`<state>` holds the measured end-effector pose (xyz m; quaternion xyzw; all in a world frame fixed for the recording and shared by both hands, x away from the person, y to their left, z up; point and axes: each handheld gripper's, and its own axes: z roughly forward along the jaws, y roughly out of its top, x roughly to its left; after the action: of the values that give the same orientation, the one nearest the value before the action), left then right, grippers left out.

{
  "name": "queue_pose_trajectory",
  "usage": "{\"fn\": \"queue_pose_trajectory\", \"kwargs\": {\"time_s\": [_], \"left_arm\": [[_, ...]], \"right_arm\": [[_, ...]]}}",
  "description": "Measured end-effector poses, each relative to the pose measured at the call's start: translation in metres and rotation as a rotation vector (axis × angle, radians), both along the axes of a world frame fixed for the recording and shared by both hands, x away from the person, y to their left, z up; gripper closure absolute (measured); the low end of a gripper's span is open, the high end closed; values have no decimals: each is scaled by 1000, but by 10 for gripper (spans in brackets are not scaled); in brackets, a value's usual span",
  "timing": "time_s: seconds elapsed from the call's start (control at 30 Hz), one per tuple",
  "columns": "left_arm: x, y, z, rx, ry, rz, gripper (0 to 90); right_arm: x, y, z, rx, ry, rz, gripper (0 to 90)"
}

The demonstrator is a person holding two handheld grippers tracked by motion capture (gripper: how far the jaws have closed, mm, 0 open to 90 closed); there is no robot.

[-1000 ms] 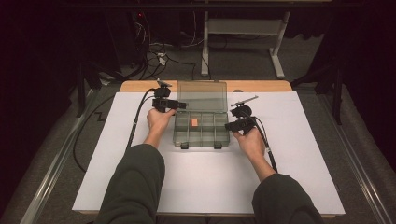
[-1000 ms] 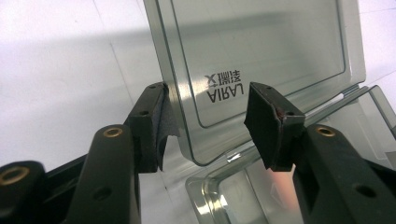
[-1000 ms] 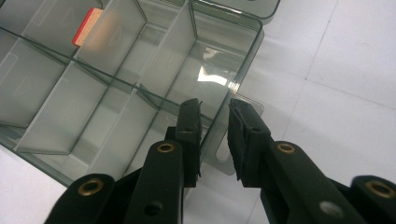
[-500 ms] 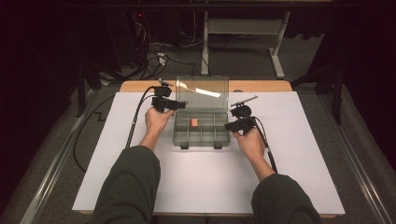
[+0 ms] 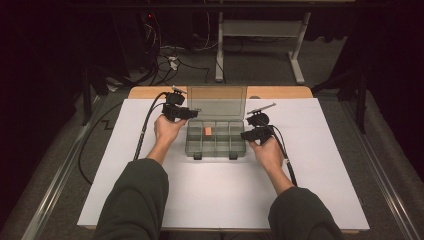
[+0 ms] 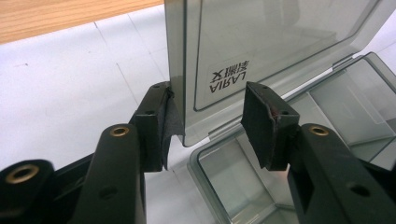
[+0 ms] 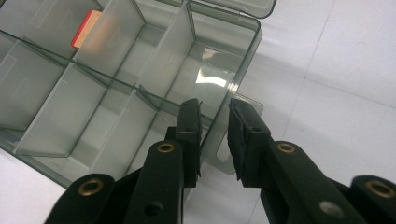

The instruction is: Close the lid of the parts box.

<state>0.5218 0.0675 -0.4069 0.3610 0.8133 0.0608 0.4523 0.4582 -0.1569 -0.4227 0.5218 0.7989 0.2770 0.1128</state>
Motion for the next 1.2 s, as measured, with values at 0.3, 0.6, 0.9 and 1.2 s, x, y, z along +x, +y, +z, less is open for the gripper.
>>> {"fn": "queue_pose_trajectory", "kwargs": {"time_s": [0.3,0.6,0.9,1.2], "left_arm": [[-9,3,1,-3,-12,-13,560],[-17,7,-1,-15,-11,-11,586],[-28,11,5,-37,-2,-23,589],[-34,19,12,-105,16,-16,598]], "right_arm": [[-1,1,0,-6,-5,-4,749],[-2,2,0,-10,-14,-8,750],[-4,3,-1,-12,-25,-16,751],[-4,3,-1,-13,-26,-15,751]]}}
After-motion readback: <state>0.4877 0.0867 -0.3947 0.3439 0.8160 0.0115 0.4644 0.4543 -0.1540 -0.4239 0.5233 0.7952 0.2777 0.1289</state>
